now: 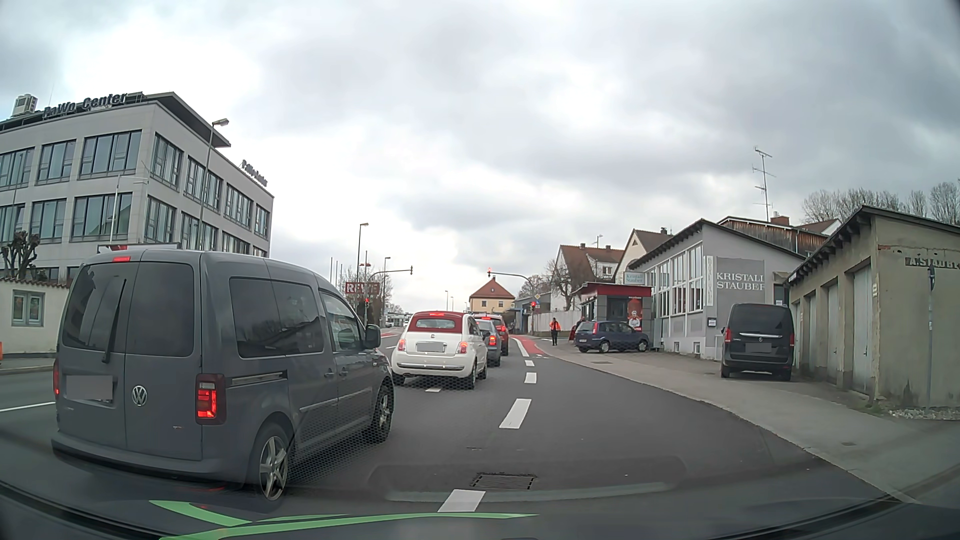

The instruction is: Follow the waypoints while adhering to traffic rules and regulations

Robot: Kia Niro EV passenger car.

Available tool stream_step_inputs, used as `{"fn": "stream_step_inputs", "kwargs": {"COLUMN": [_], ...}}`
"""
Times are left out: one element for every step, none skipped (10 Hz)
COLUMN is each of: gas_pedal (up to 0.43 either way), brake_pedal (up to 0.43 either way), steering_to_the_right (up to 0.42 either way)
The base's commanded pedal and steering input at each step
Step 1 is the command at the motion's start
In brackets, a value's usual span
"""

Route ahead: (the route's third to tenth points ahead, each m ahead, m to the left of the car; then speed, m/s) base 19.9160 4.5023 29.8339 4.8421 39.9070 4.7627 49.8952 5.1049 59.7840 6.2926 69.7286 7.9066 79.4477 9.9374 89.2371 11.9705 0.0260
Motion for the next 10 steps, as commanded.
{"fn": "stream_step_inputs", "kwargs": {"gas_pedal": [0.000,0.000,0.000,0.000,0.000,0.000,0.000,0.000,0.000,0.000], "brake_pedal": [0.226,0.226,0.226,0.226,0.232,0.232,0.232,0.232,0.232,0.232], "steering_to_the_right": [-0.219,-0.219,-0.219,-0.219,-0.219,-0.219,-0.219,-0.219,-0.219,-0.219]}}
